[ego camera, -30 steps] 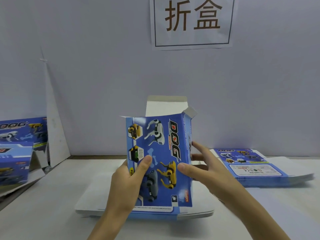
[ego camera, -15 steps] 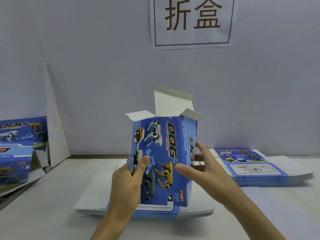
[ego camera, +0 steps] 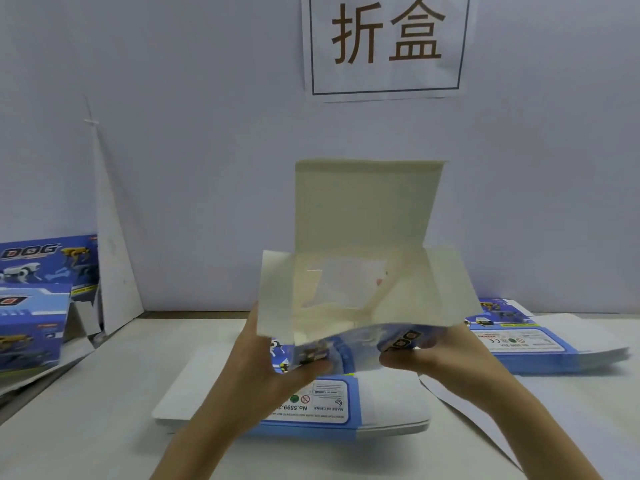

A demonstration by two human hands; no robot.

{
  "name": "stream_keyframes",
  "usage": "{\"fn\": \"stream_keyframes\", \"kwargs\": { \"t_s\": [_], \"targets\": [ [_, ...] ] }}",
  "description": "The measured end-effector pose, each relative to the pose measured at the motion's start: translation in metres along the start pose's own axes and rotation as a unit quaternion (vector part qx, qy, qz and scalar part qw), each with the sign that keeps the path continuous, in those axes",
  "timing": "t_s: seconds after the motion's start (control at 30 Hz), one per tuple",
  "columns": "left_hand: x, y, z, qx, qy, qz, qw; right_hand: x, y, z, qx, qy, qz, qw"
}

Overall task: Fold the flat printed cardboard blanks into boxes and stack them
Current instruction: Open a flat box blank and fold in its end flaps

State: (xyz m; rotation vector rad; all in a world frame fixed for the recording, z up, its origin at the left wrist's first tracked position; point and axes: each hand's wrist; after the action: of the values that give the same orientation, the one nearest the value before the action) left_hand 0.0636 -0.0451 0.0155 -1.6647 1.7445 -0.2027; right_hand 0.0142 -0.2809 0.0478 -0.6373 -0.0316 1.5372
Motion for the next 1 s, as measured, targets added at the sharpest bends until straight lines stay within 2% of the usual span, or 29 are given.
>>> {"fn": "stream_keyframes", "kwargs": {
  "t_s": [0.07,0.13,0.27,0.37,0.4,0.5,0.57,0.63,0.73,0.77,0.8,0.87,0.93,1.0],
  "targets": [
    [0.001,-0.002,0.001,0.007,0.069,0.064,0.996,0.002,-0.002,-0.001,-0.006,-0.071,-0.004,0.997],
    [0.004,-0.003,-0.001,-0.036,0.163,0.097,0.981,0.007,-0.005,-0.002,0.005,-0.109,-0.008,0.994],
    [0.012,-0.002,-0.006,-0.077,0.201,0.018,0.976,0.021,-0.008,-0.003,0.039,-0.070,-0.004,0.997],
    [0.009,-0.003,-0.008,-0.094,0.208,0.016,0.973,0.026,-0.007,-0.005,0.043,-0.085,0.013,0.995],
    [0.005,-0.006,-0.006,-0.104,0.217,0.038,0.970,0.027,-0.007,-0.005,0.041,-0.115,0.014,0.992],
    [-0.016,-0.013,-0.001,-0.166,0.258,0.193,0.932,0.030,-0.009,-0.006,0.042,-0.195,0.002,0.980],
    [-0.031,-0.015,0.001,-0.205,0.237,0.258,0.914,0.034,-0.007,-0.006,0.036,-0.209,-0.002,0.977],
    [-0.041,-0.017,0.004,-0.210,0.236,0.249,0.916,0.039,-0.008,-0.002,0.017,-0.196,0.024,0.980],
    [-0.051,-0.021,0.007,-0.218,0.302,0.162,0.914,0.051,-0.019,-0.007,0.039,-0.186,0.059,0.980],
    [-0.055,-0.022,0.008,-0.229,0.311,0.139,0.912,0.053,-0.015,-0.009,0.051,-0.171,0.080,0.981],
    [-0.058,-0.022,0.009,-0.240,0.312,0.125,0.911,0.058,-0.015,-0.021,0.071,-0.159,0.067,0.982],
    [-0.067,-0.022,0.014,-0.281,0.307,0.115,0.902,0.070,-0.015,-0.034,0.113,-0.037,0.087,0.989],
    [-0.080,-0.020,0.017,-0.327,0.311,0.101,0.887,0.076,-0.011,-0.049,0.105,0.157,0.192,0.963],
    [-0.099,-0.026,0.019,-0.349,0.307,0.058,0.884,0.079,-0.005,-0.061,0.094,0.241,0.238,0.936]
  ]
}}
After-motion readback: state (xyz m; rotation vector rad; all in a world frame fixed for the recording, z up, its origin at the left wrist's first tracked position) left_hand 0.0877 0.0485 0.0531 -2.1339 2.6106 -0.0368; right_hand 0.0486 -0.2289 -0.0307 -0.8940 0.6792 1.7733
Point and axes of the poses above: each hand's wrist, its own y-axis away from the middle knuckle, its own x-axis out of the palm, z = x × y, and after that the axes turned 6 degrees about -x, right-handed
